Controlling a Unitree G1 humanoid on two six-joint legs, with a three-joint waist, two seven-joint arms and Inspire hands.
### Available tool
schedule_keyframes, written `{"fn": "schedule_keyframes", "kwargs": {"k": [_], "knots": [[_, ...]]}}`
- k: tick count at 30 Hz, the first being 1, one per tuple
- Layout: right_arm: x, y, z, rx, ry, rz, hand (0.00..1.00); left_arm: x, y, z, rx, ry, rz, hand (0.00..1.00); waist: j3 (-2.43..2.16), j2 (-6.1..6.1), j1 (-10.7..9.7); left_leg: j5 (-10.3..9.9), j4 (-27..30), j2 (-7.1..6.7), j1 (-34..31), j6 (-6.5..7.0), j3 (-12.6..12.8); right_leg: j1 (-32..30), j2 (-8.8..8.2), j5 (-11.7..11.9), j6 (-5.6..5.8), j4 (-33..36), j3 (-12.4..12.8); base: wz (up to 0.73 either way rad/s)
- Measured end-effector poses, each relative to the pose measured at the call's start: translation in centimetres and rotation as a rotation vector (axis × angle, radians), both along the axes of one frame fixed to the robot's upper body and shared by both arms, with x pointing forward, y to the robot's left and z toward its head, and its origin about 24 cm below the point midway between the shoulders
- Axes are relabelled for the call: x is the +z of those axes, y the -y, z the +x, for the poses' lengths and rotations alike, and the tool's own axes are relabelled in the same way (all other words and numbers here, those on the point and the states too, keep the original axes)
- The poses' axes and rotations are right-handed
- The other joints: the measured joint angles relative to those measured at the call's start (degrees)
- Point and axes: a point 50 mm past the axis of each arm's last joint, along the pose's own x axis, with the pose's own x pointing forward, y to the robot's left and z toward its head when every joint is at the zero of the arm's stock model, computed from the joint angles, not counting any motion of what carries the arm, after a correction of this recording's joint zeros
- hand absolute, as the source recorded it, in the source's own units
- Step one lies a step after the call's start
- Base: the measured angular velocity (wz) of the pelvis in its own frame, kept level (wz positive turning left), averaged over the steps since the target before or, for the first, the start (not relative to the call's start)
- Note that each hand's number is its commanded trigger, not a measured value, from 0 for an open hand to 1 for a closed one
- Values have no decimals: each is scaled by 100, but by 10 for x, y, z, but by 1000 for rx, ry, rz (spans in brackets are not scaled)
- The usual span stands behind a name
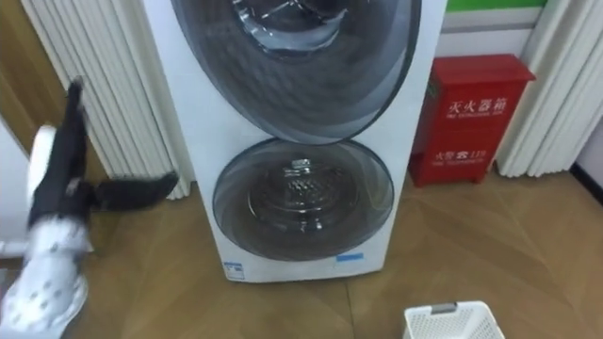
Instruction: Pick clothes from washing machine
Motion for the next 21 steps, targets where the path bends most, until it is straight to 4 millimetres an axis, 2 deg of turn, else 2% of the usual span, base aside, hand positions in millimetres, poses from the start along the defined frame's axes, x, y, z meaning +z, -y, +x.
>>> {"fn": "schedule_keyframes", "kwargs": {"k": [2, 4, 6, 10, 12, 17, 19, 21], "knots": [[1, 0, 5, 26, 5, -5, 0, 16, 14, 4, -45, 57, 53, 0, -2, 22, -122, 1, 8, -4, -53, 1, 40, -63, -3, 0, 0, -3, 35, -9], [-1, -1, 8, 33, -4, 3, 0, 31, 36, 8, -131, 95, 105, 0, -7, 36, -282, 2, 16, -5, -47, 0, 53, -80, -1, 0, 0, -3, 82, -15], [0, -2, 13, 35, 0, 7, 0, 37, 47, 9, -186, 106, 122, 0, -20, 75, -377, 3, 6, -4, -46, -2, 57, -117, 11, 0, 0, -3, 138, -26], [-1, -3, 21, 50, -7, 6, 0, 44, 70, 13, -281, 89, 150, 0, -7, 141, -715, 3, 0, 0, -47, -2, 44, -141, 23, 0, 0, -23, 219, -12], [-1, -3, 21, 50, -8, 6, 0, 42, 73, 14, -293, 73, 143, 0, -1, 162, -724, 3, -6, 2, -37, -2, 44, -140, 36, 1, 0, -55, 304, -16], [1, -3, 28, 71, 7, 24, 0, 49, 86, 19, -369, 57, 191, 0, 23, 194, -820, 3, -14, 12, -39, -3, 107, -139, 45, 1, -1, -87, 313, -4], [2, -1, 31, 73, 12, 21, 0, 52, 97, 20, -424, 52, 217, 0, 53, 245, -846, 3, -15, 15, -59, -3, 110, -146, 44, 1, -1, -92, 308, 2], [2, 0, 33, 59, 14, 27, 0, 47, 106, 20, -474, 14, 229, 0, 56, 286, -848, 3, -14, 14, -62, -3, 100, -150, 46, 1, 0, -96, 310, -2]]}}
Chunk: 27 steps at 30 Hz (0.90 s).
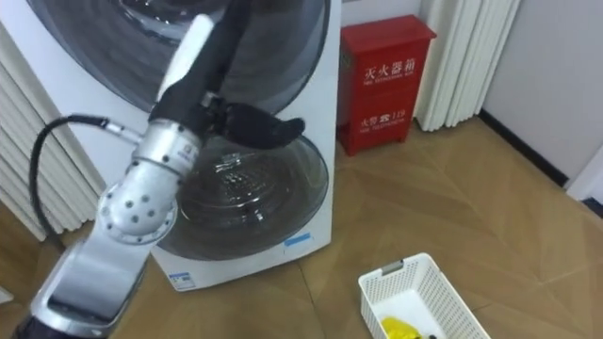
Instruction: Pick clothes from washing machine
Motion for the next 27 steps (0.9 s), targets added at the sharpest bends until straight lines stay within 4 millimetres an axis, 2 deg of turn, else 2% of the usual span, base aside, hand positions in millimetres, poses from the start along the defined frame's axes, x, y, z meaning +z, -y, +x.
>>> {"fn": "schedule_keyframes", "kwargs": {"k": [3, 6, 8, 11, 13, 16, 18, 21, 27], "knots": [[0, 2, 2, -10, -10, 4, 0, -18, 9, 6, -62, -118, 25, 0, 3, 51, -3, 0, -2, 5, 9, 0, 3, 2, 7, 0, 0, 4, 10, -3], [0, 6, 1, -21, -24, -4, 0, -41, -2, 21, -41, -265, 20, 0, -23, 106, 0, 1, -1, 22, 10, -2, 38, -18, 27, 0, 0, 10, 15, -9], [1, 9, 2, -21, -23, -13, 0, -42, -15, 29, -22, -306, -11, 0, -26, 131, 22, 12, -5, 28, -34, -20, 107, -99, 31, 0, 0, 31, 39, -15], [3, 15, -3, -54, -26, -25, 0, -32, -44, 49, 55, -349, -102, 0, -29, 135, 83, 41, -22, 29, 9, -69, 139, -111, 40, 1, -2, 68, 149, -14], [4, 19, -5, -87, -12, -42, 0, -26, -76, 61, 132, -383, -152, 0, -48, 164, 67, 52, -23, 36, 71, -89, 139, -91, 55, 2, -4, 100, 193, -17], [4, 26, -15, -117, -35, -70, 0, -29, -106, 65, 201, -431, -207, 0, -77, 213, 66, 52, -32, 31, 153, -89, 140, -35, 65, 3, -4, 102, 324, -13], [4, 28, -23, -130, -54, -81, 0, -33, -121, 66, 248, -466, -230, 0, -79, 220, 77, 53, -39, 30, 223, -89, 140, 23, 69, 3, -4, 103, 337, -7], [4, 33, -34, -140, -87, -109, 0, -28, -147, 65, 310, -469, -262, 0, -84, 232, 90, 53, -67, 17, 218, -89, 144, -2, 66, 2, -4, 98, 325, -4], [3, 39, -56, -167, -143, -148, 0, -33, -206, 60, 492, -521, -370, 0, -89, 237, 314, 53, -111, 16, 241, -89, 151, -78, 107, 3, -5, 122, 479, -16]]}}
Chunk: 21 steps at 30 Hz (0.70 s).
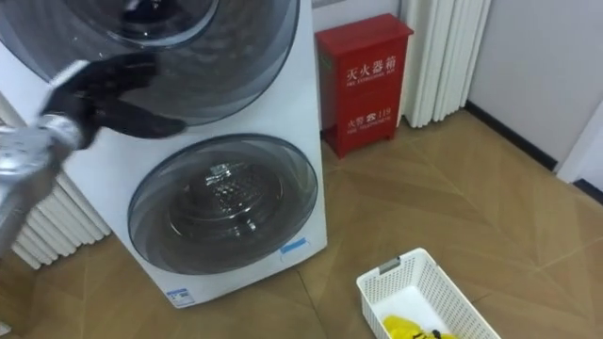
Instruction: Pick clothes from washing machine
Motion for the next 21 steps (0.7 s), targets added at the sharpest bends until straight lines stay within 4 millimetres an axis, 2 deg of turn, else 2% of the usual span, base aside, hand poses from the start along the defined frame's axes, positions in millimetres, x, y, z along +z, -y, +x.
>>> {"fn": "schedule_keyframes", "kwargs": {"k": [3, 5, 8, 9, 11, 12, 14, 15, 16, 17, 18, 19, 20, 21], "knots": [[4, 5, -11, 3, -9, -23, 0, -8, -32, -8, 122, -59, -66, 0, -3, -8, 175, 0, -9, 11, 20, 0, -7, -12, 21, 0, 0, -4, -16, -15], [5, 8, -21, -3, -32, -39, 0, -9, -43, -11, 164, -75, -78, 0, -16, -35, 224, 0, -8, 17, 7, -1, -9, -19, 20, 0, 0, -2, -31, 11], [5, 8, -33, 32, -86, -50, 0, -9, -57, -17, 230, -81, -99, 0, -94, -173, 393, 1, 15, 35, 25, -2, -16, 30, 30, 4, -7, 1, 8, 4], [5, 8, -33, 40, -90, -54, 0, -9, -59, -17, 238, -80, -99, 0, -96, -198, 391, 1, 46, 32, 24, -2, -14, 64, 17, 6, -11, -4, 33, 21], [6, 9, -34, 51, -88, -63, 0, -10, -60, -18, 244, -84, -99, 0, -90, -277, 377, 0, 265, 10, -21, -3, 8, 191, -46, 7, -12, -18, 261, 26], [7, 10, -33, 53, -84, -68, 0, -12, -60, -19, 246, -86, -112, 0, -93, -313, 373, 1, 501, 0, -69, -5, 95, 259, -102, 7, -12, -12, 439, 24], [8, 10, -30, 54, -76, -73, 0, -13, -60, -19, 261, -83, -122, 0, -89, -355, 400, 2, 941, -1, -182, -7, 282, 330, -204, 7, -11, -5, 537, 15], [9, 9, -23, 53, -55, -72, 0, -13, -60, -20, 273, -75, -140, 0, 7, -492, 494, -127, 1466, -24, -495, -141, 357, 411, -382, 7, -9, -38, 851, 26], [11, 11, -20, 54, -41, -83, 0, -15, -58, -19, 264, -82, -139, 0, -38, -435, 449, -123, 860, 33, -814, -209, 165, 329, -412, 2, 6, 16, 1007, 54], [9, 9, -20, 53, -50, -78, 0, -15, -57, -18, 260, -78, -131, 0, -101, -391, 388, 264, 489, 113, -971, 12, 323, 249, -484, -148, 238, 123, 951, 47], [9, 8, -21, 55, -58, -74, 0, -18, -56, -19, 263, -89, -130, 0, -101, -422, 410, 330, 464, 67, -902, 59, 429, 236, -530, -171, 300, 121, 931, 6], [8, 8, -22, 68, -68, -67, 0, -28, -58, -23, 283, -112, -125, 0, -102, -425, 557, 333, 472, 60, -796, 65, 425, 240, -551, -191, 342, 79, 776, -37], [8, 7, -21, 75, -69, -65, 0, -33, -60, -26, 298, -126, -121, 0, -87, -404, 608, 332, 470, 61, -738, 64, 355, 211, -539, -185, 335, 55, 718, -42], [8, 6, -19, 90, -67, -66, 0, -40, -62, -30, 320, -146, -119, 0, -71, -378, 645, 331, 462, 72, -673, 62, 82, 67, -469, -50, 269, -52, 579, -20]]}}
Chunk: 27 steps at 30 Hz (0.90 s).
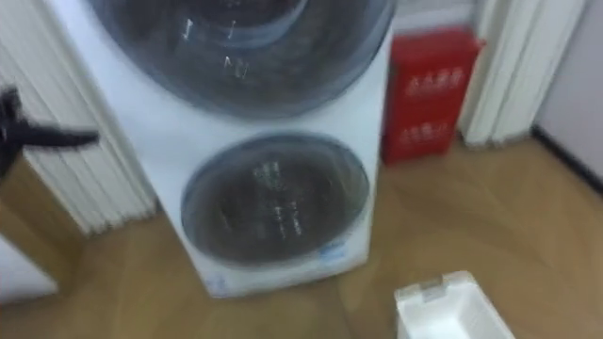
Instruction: Pick clothes from washing machine
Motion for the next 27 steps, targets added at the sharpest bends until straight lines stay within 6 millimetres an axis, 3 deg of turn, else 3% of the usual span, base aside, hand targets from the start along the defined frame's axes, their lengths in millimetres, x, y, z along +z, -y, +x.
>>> {"fn": "schedule_keyframes", "kwargs": {"k": [1, 2, 3, 5, 6, 7, 8, 10, 11, 14, 17, 18, 20, 23, 27], "knots": [[0, -1, 2, 17, 1, -3, 0, -7, 1, -2, 3, -12, -12, 0, 15, -14, -16, -21, -29, -9, 51, -31, -153, -156, 18, 210, -13, -12, -239, 4], [1, 0, 3, 21, 3, -10, 0, -12, 4, -3, 1, -18, -32, 0, -1, 5, -80, -20, -66, -5, 70, -44, -166, -149, 30, 214, -12, 75, -318, 26], [2, 0, 9, 28, 17, -22, 0, -19, 11, -2, -7, -18, -68, 0, 17, 56, -124, -12, -165, -3, 115, -58, -146, -160, 51, 202, -21, 115, -439, 14], [0, -5, 19, 62, 25, -14, 0, -42, 28, -5, -16, -28, -129, 0, 72, 132, -127, 15, -343, -17, 221, -103, -98, -150, 130, 197, -39, 147, -480, -11], [0, -7, 25, 75, 34, -7, 0, -50, 35, -7, -20, -35, -155, 0, 70, 137, -119, 17, -366, -17, 240, -106, -89, -142, 139, 194, -45, 150, -488, -13], [-1, -12, 31, 76, 55, 13, 0, -67, 48, -14, -47, -43, -185, 0, 74, 128, -133, 22, -369, -18, 249, -116, -88, -137, 138, 180, -70, 152, -530, -7], [0, -15, 35, 79, 72, 19, 0, -76, 57, -19, -63, -49, -202, 0, 105, 73, -151, 18, -370, -20, 249, -123, -88, -137, 133, 167, -88, 151, -548, 3], [-1, -25, 42, 55, 131, 69, 0, -125, 90, -46, -113, -135, -265, 0, 100, 14, -210, 17, -360, -18, 284, -131, -131, -91, 127, 98, -101, 144, -625, 11], [-2, -29, 42, 37, 143, 89, 0, -138, 98, -56, -125, -174, -271, 0, 102, -13, -203, 9, -362, -11, 312, -144, -135, -88, 137, 80, -102, 152, -626, 0], [-8, -50, 44, -31, 193, 202, 0, -203, 126, -124, -203, -445, -240, 0, 32, -214, -140, -31, -364, 21, 317, -208, -259, -72, 177, 27, -137, 153, -738, 12], [-9, -54, 44, -50, 208, 241, 0, -226, 129, -159, -214, -569, -221, 0, -7, -349, -50, -50, -348, 40, 265, -242, -315, -63, 198, 35, -160, 134, -790, 16], [-9, -54, 46, -65, 225, 255, 0, -233, 129, -168, -207, -612, -218, 0, -15, -368, 77, -53, -350, 40, 261, -246, -334, -47, 195, 38, -164, 136, -816, 10], [-9, -55, 46, -75, 251, 273, 0, -241, 126, -182, -200, -642, -204, 0, 44, -356, 178, -58, -358, 37, 340, -253, -374, 44, 191, 37, -164, 115, -853, 5], [-11, -59, 47, -71, 259, 307, 0, -254, 120, -207, -207, -717, -137, 0, 68, -312, 308, -84, -396, 30, 431, -275, -406, 192, 191, 15, -157, 6, -919, 6], [-16, -61, 39, -101, 232, 336, 0, -269, 109, -255, -141, -834, -127, 0, 85, -325, 407, -111, -405, 30, 456, -299, -418, 226, 193, -69, -173, 9, -967, 6]]}}
